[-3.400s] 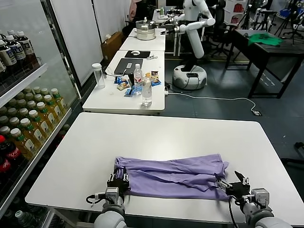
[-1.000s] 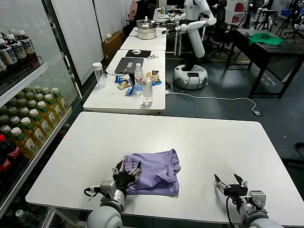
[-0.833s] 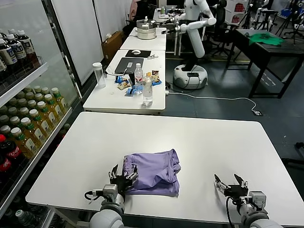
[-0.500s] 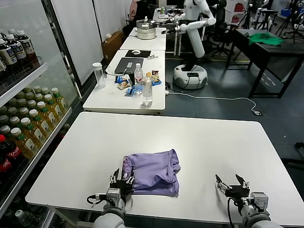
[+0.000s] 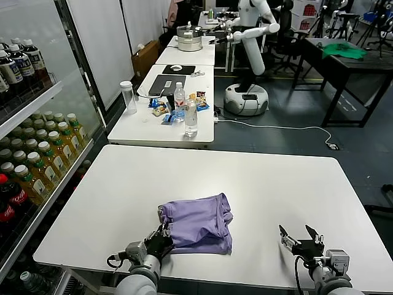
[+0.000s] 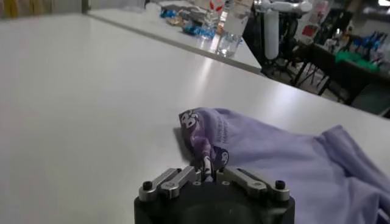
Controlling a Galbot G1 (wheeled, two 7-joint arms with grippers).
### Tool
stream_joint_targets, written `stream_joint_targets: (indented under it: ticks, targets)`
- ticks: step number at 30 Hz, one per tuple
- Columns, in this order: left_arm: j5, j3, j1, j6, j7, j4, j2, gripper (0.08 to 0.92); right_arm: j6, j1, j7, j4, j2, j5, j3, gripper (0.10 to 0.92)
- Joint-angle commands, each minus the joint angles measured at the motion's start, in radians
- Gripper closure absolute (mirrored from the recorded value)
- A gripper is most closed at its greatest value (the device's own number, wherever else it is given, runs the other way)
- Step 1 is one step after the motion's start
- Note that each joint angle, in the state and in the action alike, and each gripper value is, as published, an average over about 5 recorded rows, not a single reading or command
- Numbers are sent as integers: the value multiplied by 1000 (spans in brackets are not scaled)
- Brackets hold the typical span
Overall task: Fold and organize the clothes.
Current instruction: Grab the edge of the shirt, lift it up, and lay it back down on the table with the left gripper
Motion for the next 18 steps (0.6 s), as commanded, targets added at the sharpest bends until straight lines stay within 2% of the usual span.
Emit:
stream_joint_targets:
  ticks: [1, 7, 13, 15, 18]
  targets:
    - [-511, -226, 9, -58, -5, -88, 13, 858, 3, -8, 1, 13, 1, 3, 6, 203]
    - [-699, -476, -9, -23, -15, -141, 131, 872, 10, -12, 1, 14, 2, 9, 9, 203]
    - [-910, -733, -40, 45, -22, -153, 335, 872, 18, -6, 1, 12, 11, 8, -2, 203]
    - [-950, -774, -49, 61, -22, -176, 382, 872, 20, -4, 1, 15, 16, 6, -8, 203]
    - [-949, -751, -53, 64, -20, -249, 397, 872, 23, -5, 1, 24, 25, 2, -15, 203]
